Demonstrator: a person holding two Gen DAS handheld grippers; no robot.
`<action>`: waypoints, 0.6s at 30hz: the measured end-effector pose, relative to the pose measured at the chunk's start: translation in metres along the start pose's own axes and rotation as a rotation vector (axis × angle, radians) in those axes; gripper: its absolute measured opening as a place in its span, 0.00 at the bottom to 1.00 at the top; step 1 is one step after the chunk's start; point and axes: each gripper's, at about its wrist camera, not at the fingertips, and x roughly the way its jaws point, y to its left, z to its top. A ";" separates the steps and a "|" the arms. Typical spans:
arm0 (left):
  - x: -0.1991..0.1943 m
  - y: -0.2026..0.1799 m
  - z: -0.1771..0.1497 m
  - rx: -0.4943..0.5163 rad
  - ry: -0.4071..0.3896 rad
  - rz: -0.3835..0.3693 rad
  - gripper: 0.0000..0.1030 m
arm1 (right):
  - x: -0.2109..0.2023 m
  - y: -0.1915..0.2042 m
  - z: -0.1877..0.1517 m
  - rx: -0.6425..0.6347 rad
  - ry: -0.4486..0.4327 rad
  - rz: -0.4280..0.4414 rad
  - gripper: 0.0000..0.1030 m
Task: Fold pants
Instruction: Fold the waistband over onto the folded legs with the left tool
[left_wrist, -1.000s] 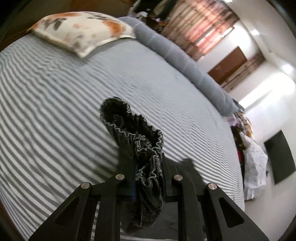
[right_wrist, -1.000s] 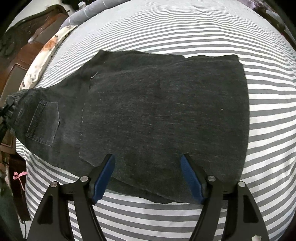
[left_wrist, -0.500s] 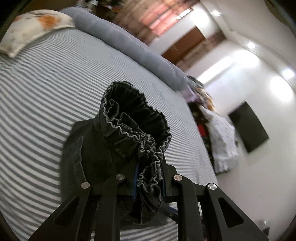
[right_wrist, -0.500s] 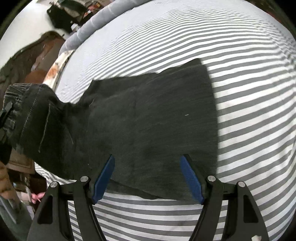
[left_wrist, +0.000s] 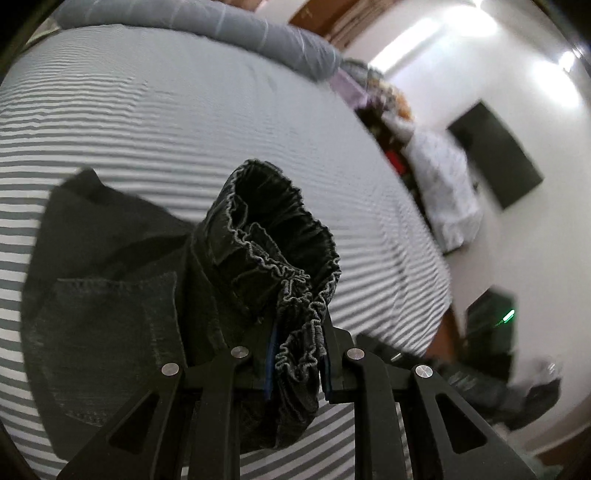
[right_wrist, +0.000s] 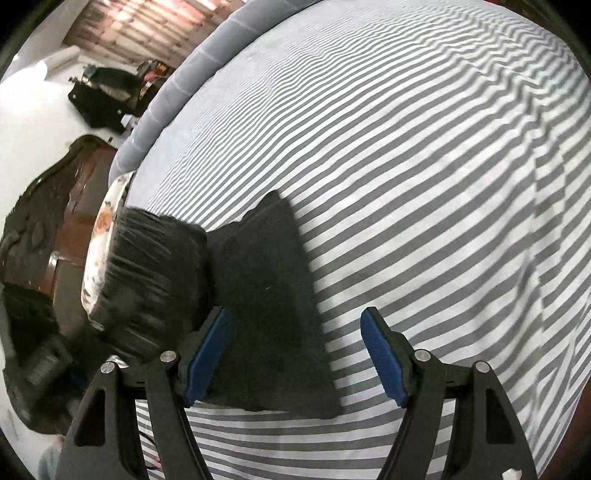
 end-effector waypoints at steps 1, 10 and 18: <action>0.008 -0.003 -0.004 0.013 0.017 0.018 0.19 | -0.001 -0.004 0.001 0.010 -0.003 0.004 0.69; 0.022 -0.020 -0.026 0.040 0.127 -0.004 0.39 | 0.000 -0.014 0.006 0.040 -0.003 0.037 0.69; -0.029 0.013 -0.045 0.077 0.059 0.125 0.46 | -0.001 0.014 0.002 -0.046 -0.003 0.107 0.67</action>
